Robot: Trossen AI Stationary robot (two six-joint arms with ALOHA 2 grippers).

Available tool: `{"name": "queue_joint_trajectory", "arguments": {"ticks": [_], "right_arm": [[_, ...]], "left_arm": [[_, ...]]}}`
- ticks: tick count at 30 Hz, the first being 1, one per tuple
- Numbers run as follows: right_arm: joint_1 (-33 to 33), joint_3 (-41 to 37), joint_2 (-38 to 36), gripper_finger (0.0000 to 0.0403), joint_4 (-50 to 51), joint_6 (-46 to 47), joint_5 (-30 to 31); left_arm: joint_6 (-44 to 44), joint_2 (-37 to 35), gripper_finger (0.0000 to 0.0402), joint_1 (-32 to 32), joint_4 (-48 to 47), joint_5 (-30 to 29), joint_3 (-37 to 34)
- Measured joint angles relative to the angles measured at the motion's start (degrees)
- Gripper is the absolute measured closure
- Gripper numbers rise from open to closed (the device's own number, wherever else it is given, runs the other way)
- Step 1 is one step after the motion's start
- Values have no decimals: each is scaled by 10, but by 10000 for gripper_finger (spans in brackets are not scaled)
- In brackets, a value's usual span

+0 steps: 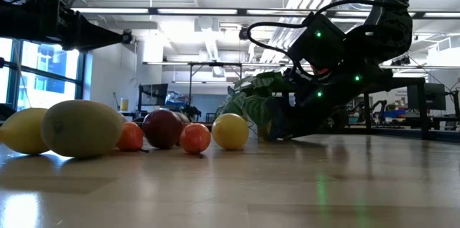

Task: Pick & Place Fruit
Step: Put the lemon into the red colander

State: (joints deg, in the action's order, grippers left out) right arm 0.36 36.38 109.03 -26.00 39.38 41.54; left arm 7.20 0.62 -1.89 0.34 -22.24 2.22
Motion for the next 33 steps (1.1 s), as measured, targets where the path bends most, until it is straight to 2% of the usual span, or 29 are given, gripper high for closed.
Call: {"name": "queue_joint_trajectory", "arguments": {"ticks": [33], "right_arm": [[0,0,0,137,-4,-2,-7]], "left_arm": [[0,0,368,0,0,0,0]]}}
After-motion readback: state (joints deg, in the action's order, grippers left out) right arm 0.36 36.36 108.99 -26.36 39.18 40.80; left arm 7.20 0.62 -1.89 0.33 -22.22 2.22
